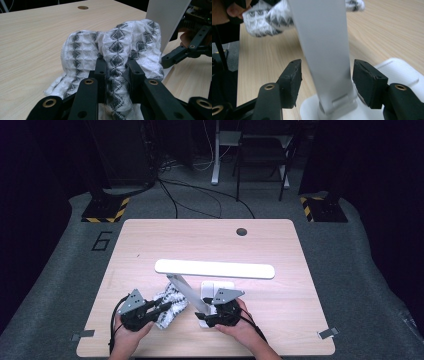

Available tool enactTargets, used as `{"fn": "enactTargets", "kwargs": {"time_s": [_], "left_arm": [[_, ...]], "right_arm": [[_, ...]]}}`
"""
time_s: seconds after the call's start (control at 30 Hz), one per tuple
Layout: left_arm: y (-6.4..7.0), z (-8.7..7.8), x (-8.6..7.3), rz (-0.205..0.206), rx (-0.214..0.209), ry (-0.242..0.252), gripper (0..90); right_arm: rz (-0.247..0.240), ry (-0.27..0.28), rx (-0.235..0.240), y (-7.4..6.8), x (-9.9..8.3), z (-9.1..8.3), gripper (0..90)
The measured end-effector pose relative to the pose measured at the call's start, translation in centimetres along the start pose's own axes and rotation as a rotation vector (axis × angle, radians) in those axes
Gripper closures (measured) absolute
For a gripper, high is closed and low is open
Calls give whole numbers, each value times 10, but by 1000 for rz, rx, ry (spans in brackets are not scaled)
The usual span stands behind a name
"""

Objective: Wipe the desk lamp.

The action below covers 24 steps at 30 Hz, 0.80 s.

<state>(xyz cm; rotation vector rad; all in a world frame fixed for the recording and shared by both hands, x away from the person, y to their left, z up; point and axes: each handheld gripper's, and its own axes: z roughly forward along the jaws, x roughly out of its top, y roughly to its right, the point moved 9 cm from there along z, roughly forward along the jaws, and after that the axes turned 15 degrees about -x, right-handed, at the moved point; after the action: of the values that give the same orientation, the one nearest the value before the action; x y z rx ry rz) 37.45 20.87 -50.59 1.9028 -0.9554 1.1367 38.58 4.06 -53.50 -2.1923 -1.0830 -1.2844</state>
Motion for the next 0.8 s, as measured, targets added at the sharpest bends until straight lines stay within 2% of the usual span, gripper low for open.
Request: {"fn": "enactTargets", "kwargs": {"time_s": [0.2,0.27,0.4,0.47,0.7,0.8], "left_arm": [[1,1,0,0,-3,0,742],[1,1,0,0,-3,0,742],[2,2,1,-4,-8,4,742],[3,2,1,-3,-11,3,743],[5,4,1,-10,-32,3,742],[6,5,1,0,-35,1,743]], "right_arm": [[68,-18,-45,6,-18,-6,398],[76,-42,-54,5,-24,-8,399],[61,-52,-66,6,-30,-7,422],[76,-54,-70,5,-31,-6,440],[76,-72,-64,4,-37,-1,469],[66,-79,-71,5,-39,1,484]]}}
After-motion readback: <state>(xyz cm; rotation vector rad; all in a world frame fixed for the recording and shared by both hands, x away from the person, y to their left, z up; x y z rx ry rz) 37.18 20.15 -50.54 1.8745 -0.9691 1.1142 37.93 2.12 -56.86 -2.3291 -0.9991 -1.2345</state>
